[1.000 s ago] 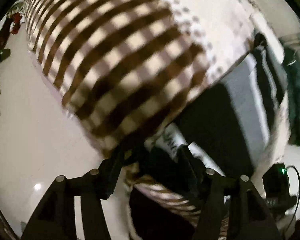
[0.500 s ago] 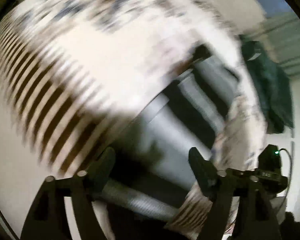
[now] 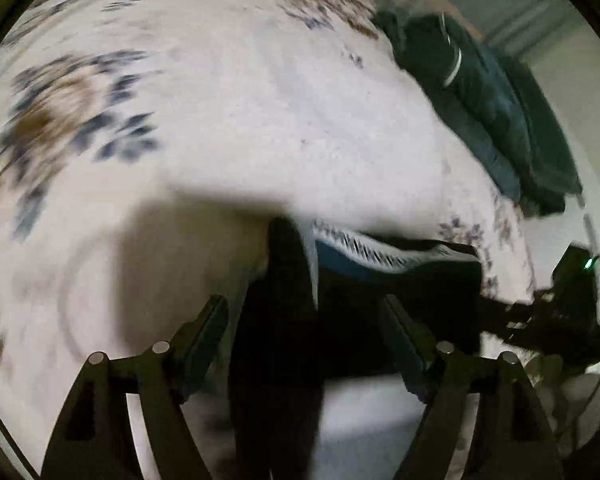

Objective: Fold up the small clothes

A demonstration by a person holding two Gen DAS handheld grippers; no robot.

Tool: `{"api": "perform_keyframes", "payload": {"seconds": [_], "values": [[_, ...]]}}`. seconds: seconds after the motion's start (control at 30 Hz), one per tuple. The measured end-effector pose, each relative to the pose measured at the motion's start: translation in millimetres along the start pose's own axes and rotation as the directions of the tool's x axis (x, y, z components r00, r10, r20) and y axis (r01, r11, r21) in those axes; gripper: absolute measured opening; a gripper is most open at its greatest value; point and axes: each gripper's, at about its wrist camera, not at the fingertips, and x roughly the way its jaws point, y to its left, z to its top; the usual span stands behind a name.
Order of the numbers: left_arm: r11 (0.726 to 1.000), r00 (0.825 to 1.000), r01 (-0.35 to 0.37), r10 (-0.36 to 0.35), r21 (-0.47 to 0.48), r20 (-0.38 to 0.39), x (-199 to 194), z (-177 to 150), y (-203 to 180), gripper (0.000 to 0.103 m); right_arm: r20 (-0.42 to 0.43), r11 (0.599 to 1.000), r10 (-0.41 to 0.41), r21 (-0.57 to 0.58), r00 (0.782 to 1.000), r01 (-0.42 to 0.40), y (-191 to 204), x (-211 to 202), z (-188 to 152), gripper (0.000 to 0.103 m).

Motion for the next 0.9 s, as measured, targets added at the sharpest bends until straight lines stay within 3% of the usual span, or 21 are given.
{"api": "perform_keyframes", "payload": {"seconds": [0.03,0.07,0.1,0.17,0.27,0.37,0.47,0.57,0.67,0.73,0.77,0.8,0.83,0.87,0.9], "values": [[1.000,1.000,-0.005,0.005,0.025,-0.013,9,4,-1,0.068,-0.007,1.000,0.004,0.010,1.000,-0.004,3,7,7,0.064],[0.999,1.000,0.009,-0.008,0.045,-0.014,13,6,-2,0.031,-0.014,1.000,-0.001,0.011,1.000,0.001,1,12,14,0.064],[0.998,1.000,0.008,-0.006,0.070,-0.028,18,8,-4,0.007,-0.018,1.000,0.001,0.010,1.000,0.000,5,18,20,0.064],[0.994,0.999,0.033,-0.032,0.101,-0.007,11,4,-7,0.007,-0.013,0.999,-0.027,-0.018,1.000,0.026,8,21,28,0.062],[0.993,0.995,0.060,-0.068,0.100,0.072,-16,5,-2,0.006,0.105,0.985,-0.098,-0.129,0.990,0.111,31,18,24,0.017],[0.994,0.986,0.090,-0.097,0.057,0.138,-45,7,10,0.006,0.168,0.976,-0.099,-0.177,0.981,0.129,51,8,16,0.010],[0.996,0.989,0.086,-0.087,0.017,0.118,-40,7,24,0.006,0.139,0.967,-0.147,-0.190,0.979,0.172,64,24,24,0.010],[0.998,0.997,0.061,-0.061,0.000,0.046,-10,9,35,0.006,0.079,0.962,-0.206,-0.165,0.975,0.217,52,42,36,0.010],[0.998,0.998,0.062,-0.062,-0.021,-0.006,10,10,41,0.008,0.000,0.970,-0.203,-0.134,0.979,0.201,48,55,46,0.011],[0.996,0.997,0.079,-0.079,-0.044,-0.012,5,10,41,0.012,-0.023,0.977,-0.186,-0.111,0.982,0.182,44,48,47,0.022],[0.995,0.996,0.084,-0.085,-0.061,-0.015,-1,10,40,0.016,-0.025,0.981,-0.167,-0.102,0.986,0.163,41,37,43,0.037],[0.993,0.996,0.087,-0.088,-0.079,-0.007,-10,10,41,0.029,-0.029,0.986,-0.139,-0.098,0.990,0.136,38,27,38,0.046],[0.991,0.995,0.096,-0.095,-0.096,0.010,-22,7,41,0.038,-0.037,0.989,-0.121,-0.092,0.992,0.118,35,18,32,0.047],[0.988,0.993,0.113,-0.111,-0.108,0.030,-33,4,43,0.056,-0.047,0.992,-0.097,-0.083,0.994,0.093,29,4,19,0.047],[0.982,0.989,0.142,-0.136,-0.123,0.058,-49,-3,44,0.066,-0.056,0.994,-0.076,-0.077,0.996,0.072,25,-6,8,0.047]]}}
